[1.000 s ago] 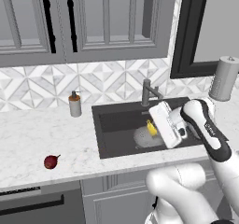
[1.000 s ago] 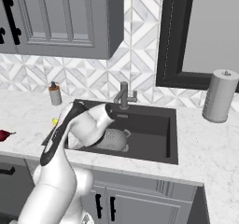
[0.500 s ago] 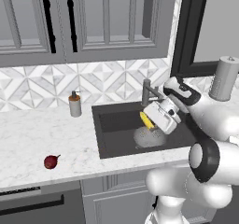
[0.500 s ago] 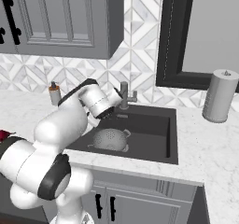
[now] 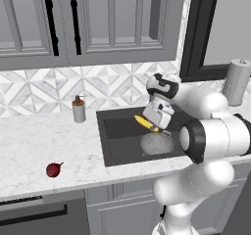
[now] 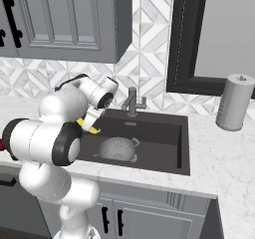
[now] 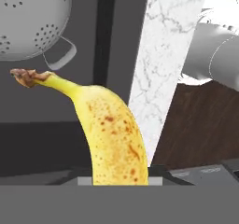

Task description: Put the colander in the sink, put the pear, banana in the colander, and turn on the sink faucet and pour water over the colander.

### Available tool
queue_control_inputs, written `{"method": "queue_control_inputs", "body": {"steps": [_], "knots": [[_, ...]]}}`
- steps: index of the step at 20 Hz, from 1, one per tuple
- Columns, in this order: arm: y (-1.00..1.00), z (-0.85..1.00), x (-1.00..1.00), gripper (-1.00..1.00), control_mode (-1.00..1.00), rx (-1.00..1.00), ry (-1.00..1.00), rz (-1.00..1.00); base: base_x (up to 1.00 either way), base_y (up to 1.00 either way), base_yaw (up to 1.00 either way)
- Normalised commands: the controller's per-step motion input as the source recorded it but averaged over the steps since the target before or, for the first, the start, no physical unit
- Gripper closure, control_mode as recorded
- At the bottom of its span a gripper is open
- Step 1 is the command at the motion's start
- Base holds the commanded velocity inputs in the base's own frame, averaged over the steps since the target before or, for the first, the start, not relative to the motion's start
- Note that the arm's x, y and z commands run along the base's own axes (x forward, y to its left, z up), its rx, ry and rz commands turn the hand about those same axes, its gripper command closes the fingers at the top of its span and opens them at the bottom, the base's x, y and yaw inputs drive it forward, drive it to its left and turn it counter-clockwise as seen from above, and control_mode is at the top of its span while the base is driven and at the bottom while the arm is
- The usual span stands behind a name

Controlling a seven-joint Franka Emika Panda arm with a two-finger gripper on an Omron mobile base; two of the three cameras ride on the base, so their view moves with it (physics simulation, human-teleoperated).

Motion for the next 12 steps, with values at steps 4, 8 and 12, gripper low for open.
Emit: {"method": "queue_control_inputs", "body": {"steps": [4,8,12], "knots": [[0.17,-0.77,0.00,1.00,-1.00,-0.39,-0.32,-0.16,0.00,0.00,0.00],[-0.06,-0.20,0.06,1.00,-1.00,-0.16,-0.06,-0.07,0.00,0.00,0.00],[-0.40,-0.09,0.07,1.00,-1.00,-0.09,0.00,-0.04,0.00,0.00,0.00]]}}
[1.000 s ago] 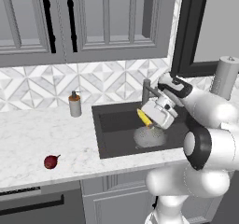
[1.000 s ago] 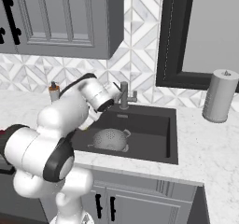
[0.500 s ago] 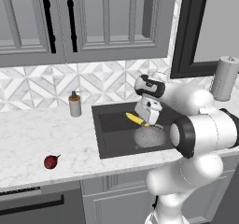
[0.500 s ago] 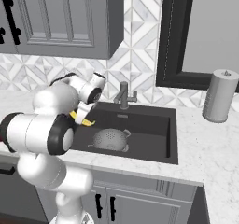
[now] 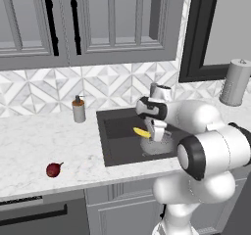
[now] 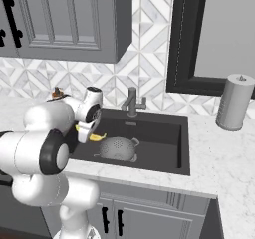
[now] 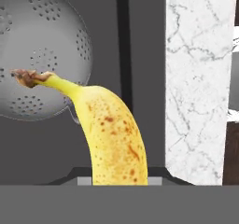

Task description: Put the colander in the sink, put the pear, banana in the colander, and turn on the sink faucet and pour water over the colander.

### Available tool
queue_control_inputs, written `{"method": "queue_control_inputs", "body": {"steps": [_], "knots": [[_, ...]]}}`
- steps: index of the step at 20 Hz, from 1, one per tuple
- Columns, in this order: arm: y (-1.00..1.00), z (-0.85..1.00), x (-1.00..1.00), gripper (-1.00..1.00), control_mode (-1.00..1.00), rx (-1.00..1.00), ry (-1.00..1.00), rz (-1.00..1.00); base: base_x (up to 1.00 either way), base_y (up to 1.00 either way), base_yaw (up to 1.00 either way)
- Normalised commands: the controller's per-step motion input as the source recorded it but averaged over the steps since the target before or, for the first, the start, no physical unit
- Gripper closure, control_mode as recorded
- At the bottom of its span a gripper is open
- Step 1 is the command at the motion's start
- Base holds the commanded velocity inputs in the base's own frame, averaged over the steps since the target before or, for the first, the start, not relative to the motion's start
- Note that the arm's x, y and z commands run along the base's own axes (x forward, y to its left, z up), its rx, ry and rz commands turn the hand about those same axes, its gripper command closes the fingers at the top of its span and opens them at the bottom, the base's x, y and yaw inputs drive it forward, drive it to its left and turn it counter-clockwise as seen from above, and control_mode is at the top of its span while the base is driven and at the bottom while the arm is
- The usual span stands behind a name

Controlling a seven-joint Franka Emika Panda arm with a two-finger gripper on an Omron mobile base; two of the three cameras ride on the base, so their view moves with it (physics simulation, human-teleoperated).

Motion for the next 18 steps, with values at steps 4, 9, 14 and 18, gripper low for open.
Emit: {"method": "queue_control_inputs", "body": {"steps": [4,9,14,18], "knots": [[-0.40,0.00,0.24,1.00,-1.00,-0.11,0.08,-0.03,0.00,0.00,0.00],[-0.24,-0.12,0.31,1.00,-1.00,-0.17,0.16,-0.03,0.00,0.00,0.00],[-0.03,-0.58,0.04,1.00,-1.00,-0.27,0.02,-0.05,0.00,0.00,0.00],[-0.22,-0.51,0.00,1.00,-1.00,-0.22,-0.06,-0.11,0.00,0.00,0.00]]}}
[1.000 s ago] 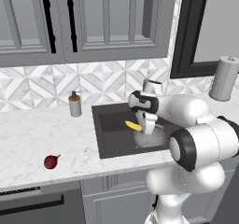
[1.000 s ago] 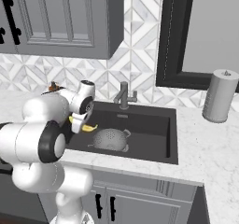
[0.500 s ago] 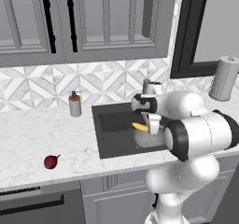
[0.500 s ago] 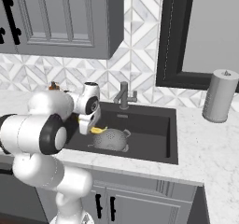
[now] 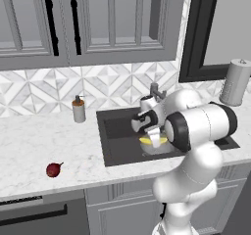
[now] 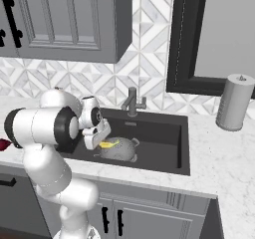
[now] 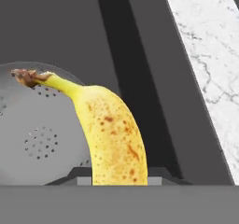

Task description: Put the colander in the sink, put the pear, banana in the colander, and turn on the sink faucet and pour water over the colander.

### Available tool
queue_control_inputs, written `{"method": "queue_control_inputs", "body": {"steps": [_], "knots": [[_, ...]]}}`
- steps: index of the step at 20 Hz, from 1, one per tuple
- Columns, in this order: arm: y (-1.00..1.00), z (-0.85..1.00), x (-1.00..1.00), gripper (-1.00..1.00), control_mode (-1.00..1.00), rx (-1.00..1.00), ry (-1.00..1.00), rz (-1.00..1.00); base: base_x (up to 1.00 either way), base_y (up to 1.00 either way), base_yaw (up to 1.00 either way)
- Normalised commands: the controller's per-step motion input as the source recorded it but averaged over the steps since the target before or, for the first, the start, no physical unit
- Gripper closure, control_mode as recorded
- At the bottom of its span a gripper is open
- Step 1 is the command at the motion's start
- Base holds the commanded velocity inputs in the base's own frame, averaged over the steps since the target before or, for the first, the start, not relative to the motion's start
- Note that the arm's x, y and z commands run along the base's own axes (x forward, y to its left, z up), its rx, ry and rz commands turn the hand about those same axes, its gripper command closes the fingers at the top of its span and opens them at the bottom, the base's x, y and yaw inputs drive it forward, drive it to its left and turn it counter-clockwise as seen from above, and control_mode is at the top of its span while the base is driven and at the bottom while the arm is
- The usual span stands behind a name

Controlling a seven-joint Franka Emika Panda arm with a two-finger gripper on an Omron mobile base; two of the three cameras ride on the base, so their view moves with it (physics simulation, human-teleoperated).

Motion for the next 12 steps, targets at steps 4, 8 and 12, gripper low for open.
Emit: {"method": "queue_control_inputs", "body": {"steps": [4,8,12], "knots": [[-0.50,-0.16,0.05,1.00,-1.00,-0.08,-0.07,-0.10,0.00,0.00,0.00],[-0.48,-0.12,0.13,1.00,-1.00,0.00,-0.06,-0.08,0.00,0.00,0.00],[-0.13,-0.14,0.28,1.00,-1.00,0.00,-0.02,-0.07,0.00,0.00,0.00]]}}
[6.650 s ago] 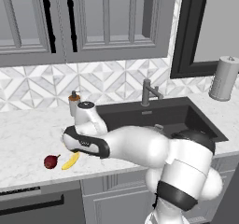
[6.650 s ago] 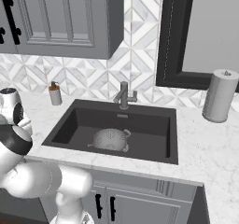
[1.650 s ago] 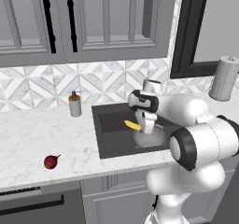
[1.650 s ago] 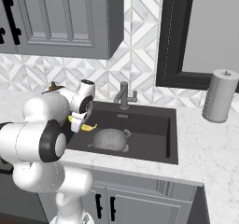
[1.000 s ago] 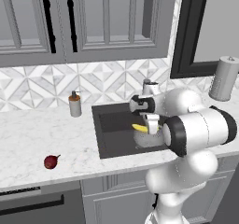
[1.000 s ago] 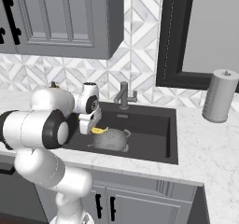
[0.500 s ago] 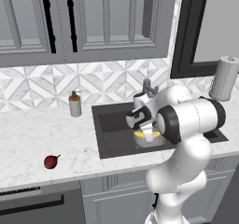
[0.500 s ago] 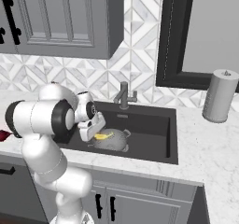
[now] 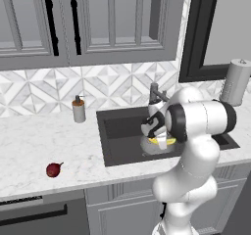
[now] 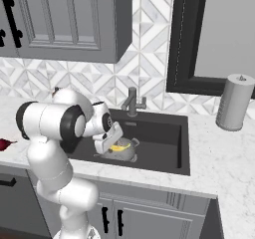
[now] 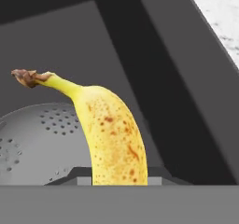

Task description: Put the colander in the sink, put the pear, banana in the colander, and turn on the sink faucet and pour water over the colander.

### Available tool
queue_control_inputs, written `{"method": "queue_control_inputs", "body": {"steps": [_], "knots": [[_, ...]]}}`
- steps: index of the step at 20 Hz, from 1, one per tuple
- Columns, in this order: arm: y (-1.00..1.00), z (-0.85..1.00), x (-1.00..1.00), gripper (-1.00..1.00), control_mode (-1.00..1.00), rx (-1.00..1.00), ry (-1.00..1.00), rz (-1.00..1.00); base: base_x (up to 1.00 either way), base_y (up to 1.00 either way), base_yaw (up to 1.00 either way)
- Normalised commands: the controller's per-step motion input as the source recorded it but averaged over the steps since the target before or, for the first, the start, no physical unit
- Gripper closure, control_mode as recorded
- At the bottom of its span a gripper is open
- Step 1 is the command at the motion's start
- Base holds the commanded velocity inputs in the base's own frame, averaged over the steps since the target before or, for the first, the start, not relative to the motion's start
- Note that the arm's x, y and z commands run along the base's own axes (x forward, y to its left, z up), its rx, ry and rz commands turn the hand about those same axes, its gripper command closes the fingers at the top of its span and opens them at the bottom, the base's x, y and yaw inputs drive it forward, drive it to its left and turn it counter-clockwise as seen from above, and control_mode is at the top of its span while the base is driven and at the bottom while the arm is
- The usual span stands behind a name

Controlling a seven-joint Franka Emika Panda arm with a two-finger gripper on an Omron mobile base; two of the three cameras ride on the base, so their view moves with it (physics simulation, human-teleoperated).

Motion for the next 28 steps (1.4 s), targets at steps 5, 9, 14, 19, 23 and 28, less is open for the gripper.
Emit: {"method": "queue_control_inputs", "body": {"steps": [5,9,14,19,23,28], "knots": [[0.00,-0.24,0.25,1.00,-1.00,0.00,-0.03,-0.05,0.00,0.00,0.00],[0.00,-0.42,0.19,1.00,-1.00,0.00,-0.03,-0.04,0.00,0.00,0.00],[0.00,-0.67,0.03,1.00,-1.00,0.00,-0.02,-0.01,0.00,0.00,0.00],[0.01,-0.61,0.12,1.00,-1.00,0.00,-0.02,0.00,0.00,0.00,0.00],[0.09,-0.29,0.19,1.00,-1.00,-0.01,-0.02,0.00,0.00,0.00,0.00],[0.08,0.10,0.01,-1.00,-1.00,-0.01,-0.08,0.00,0.00,0.00,0.00]]}}
